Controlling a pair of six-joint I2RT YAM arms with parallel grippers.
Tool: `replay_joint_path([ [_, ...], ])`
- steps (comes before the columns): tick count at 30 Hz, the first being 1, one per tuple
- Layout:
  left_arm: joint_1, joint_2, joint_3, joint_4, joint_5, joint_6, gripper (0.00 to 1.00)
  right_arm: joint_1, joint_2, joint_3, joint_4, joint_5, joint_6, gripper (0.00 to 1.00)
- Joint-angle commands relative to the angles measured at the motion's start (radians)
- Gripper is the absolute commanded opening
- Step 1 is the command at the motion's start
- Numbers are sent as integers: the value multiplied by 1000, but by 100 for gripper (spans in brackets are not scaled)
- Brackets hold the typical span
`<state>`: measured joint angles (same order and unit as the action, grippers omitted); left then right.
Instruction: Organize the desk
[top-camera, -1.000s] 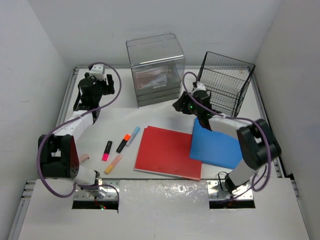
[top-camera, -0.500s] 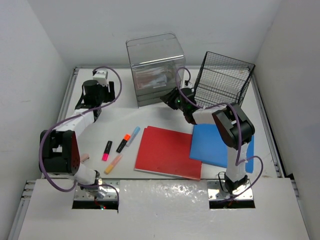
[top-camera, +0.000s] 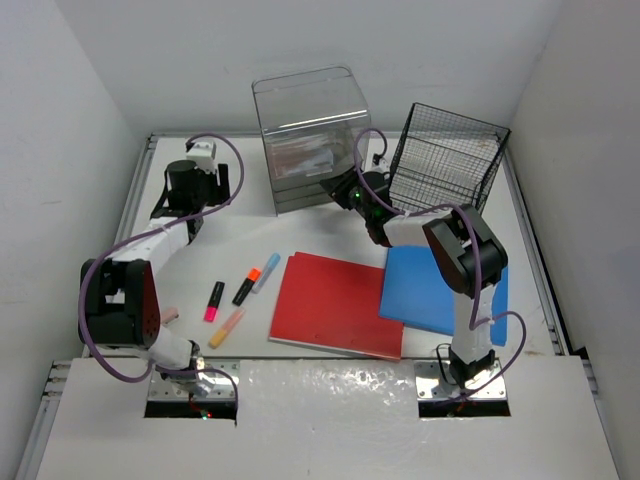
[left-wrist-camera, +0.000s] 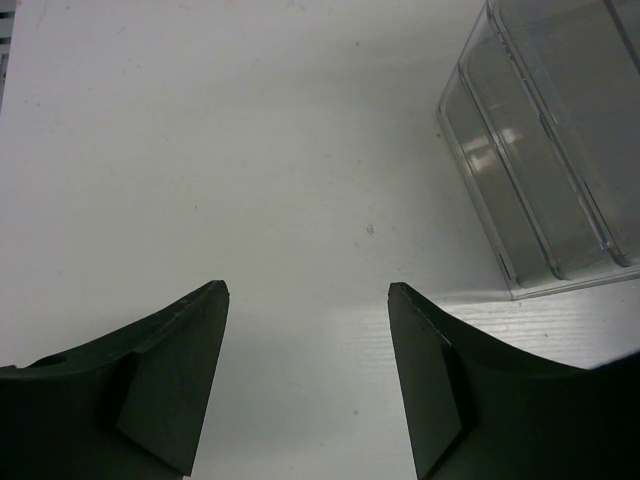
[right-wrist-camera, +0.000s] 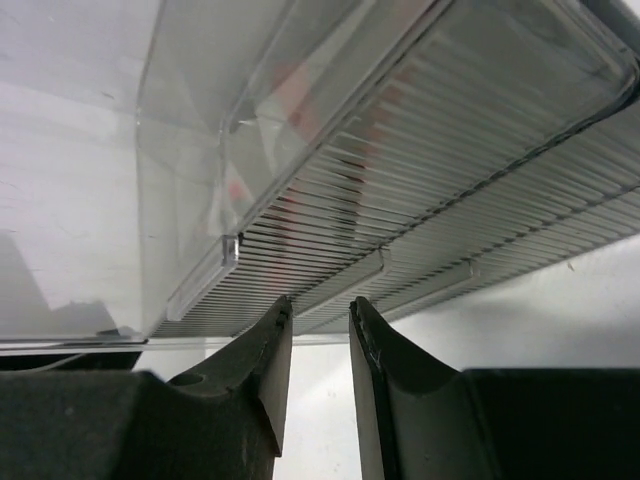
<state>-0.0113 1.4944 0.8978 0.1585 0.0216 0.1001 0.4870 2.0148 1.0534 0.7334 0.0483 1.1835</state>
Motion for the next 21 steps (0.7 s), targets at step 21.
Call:
replay_joint_path([
  [21,10,27,10,18,18,19,63,2,53,17,176,88,74,27],
])
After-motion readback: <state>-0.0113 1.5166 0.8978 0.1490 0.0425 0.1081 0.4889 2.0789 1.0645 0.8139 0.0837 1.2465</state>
